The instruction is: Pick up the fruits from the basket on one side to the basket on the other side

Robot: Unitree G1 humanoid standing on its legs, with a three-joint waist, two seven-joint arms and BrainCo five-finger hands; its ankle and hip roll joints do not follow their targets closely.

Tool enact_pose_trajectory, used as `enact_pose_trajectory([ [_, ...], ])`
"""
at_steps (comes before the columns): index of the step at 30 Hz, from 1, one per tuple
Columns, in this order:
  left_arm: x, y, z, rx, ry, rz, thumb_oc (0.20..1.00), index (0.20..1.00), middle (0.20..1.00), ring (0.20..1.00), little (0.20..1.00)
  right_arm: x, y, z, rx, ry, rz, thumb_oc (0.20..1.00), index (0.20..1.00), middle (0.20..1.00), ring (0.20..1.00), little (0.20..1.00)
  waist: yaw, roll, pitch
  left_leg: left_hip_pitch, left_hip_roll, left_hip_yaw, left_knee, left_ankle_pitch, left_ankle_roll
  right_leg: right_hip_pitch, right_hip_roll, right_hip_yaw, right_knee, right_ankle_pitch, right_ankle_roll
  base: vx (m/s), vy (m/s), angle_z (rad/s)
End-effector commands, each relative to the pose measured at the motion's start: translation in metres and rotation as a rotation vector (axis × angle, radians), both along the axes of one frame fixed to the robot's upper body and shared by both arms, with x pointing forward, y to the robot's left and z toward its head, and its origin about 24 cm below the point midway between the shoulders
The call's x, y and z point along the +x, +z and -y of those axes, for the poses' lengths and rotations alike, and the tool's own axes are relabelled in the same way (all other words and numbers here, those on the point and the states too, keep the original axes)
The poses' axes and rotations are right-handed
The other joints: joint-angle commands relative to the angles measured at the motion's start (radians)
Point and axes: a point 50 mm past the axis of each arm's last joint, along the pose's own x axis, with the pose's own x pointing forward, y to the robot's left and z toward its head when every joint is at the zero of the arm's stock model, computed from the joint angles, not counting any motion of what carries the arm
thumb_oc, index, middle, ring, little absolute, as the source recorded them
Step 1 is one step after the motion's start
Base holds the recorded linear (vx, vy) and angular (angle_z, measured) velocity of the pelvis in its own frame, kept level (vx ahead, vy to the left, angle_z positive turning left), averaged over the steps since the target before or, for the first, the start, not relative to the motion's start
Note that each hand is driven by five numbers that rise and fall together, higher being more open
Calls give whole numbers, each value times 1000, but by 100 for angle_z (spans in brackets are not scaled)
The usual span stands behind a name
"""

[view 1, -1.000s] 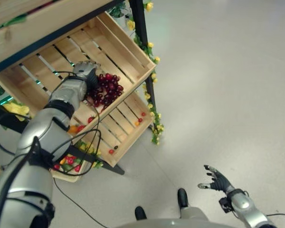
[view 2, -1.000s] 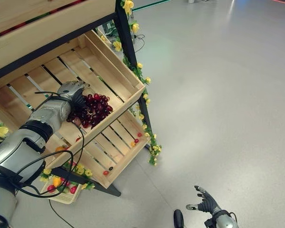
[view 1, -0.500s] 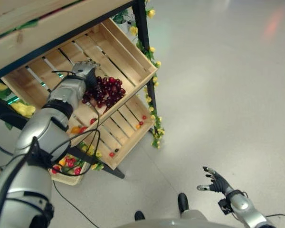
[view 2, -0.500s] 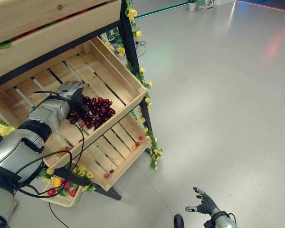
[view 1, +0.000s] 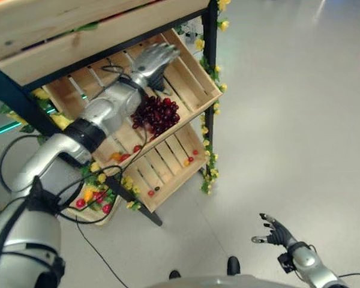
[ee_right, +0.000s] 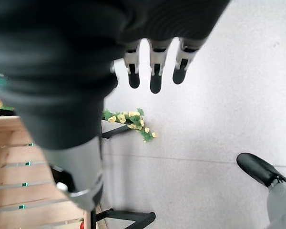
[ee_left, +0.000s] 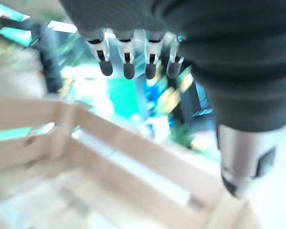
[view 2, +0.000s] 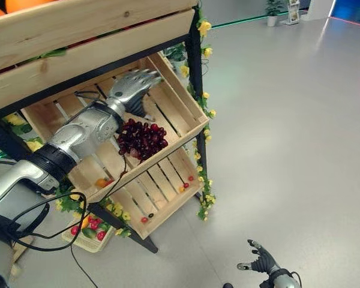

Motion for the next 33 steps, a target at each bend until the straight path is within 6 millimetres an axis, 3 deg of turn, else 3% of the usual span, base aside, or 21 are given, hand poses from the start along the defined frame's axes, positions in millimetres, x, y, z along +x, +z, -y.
enact_pose_trajectory([
  [1, 2, 44, -17, -127, 53, 115, 1000, 1000, 1000, 1000, 1000, 13, 11, 3, -3, -25, 73, 1000, 1000, 1000, 1000, 1000, 17, -58, 5, 25, -57, 16, 33, -57, 19, 78, -27, 21, 23, -50, 115, 6, 11, 12],
  [3, -10, 47, -1, -163, -49, 129, 1000, 1000, 1000, 1000, 1000, 14, 11, 5, -9, -39, 74, 1000, 1000, 1000, 1000, 1000, 28, -65, 3, 26, -59, 9, 34, -59, 20, 81, -25, 17, 23, -52, 113, -1, 2, 2],
  [14, -28, 30, 18, -224, -249, -4, 1000, 1000, 1000, 1000, 1000, 11, 12, 13, -27, -48, 64, 1000, 1000, 1000, 1000, 1000, 31, -68, -2, 26, -58, 3, 37, -58, 20, 81, -25, 15, 25, -49, 109, -4, 1, 1],
  [17, -35, 13, 31, -259, -353, -120, 1000, 1000, 1000, 1000, 1000, 9, 12, 17, -35, -64, 65, 1000, 1000, 1000, 1000, 1000, 25, -65, -3, 31, -56, 5, 30, -58, 19, 82, -24, 17, 22, -47, 109, 0, 0, 0],
  [33, -57, -59, 51, -348, -564, -505, 1000, 1000, 1000, 1000, 1000, 13, 23, 21, -10, -123, 165, 1000, 1000, 1000, 1000, 1000, -25, -71, 0, 39, -40, 14, 35, -56, 8, 71, -10, 48, 30, -57, 91, -1, -7, -1],
])
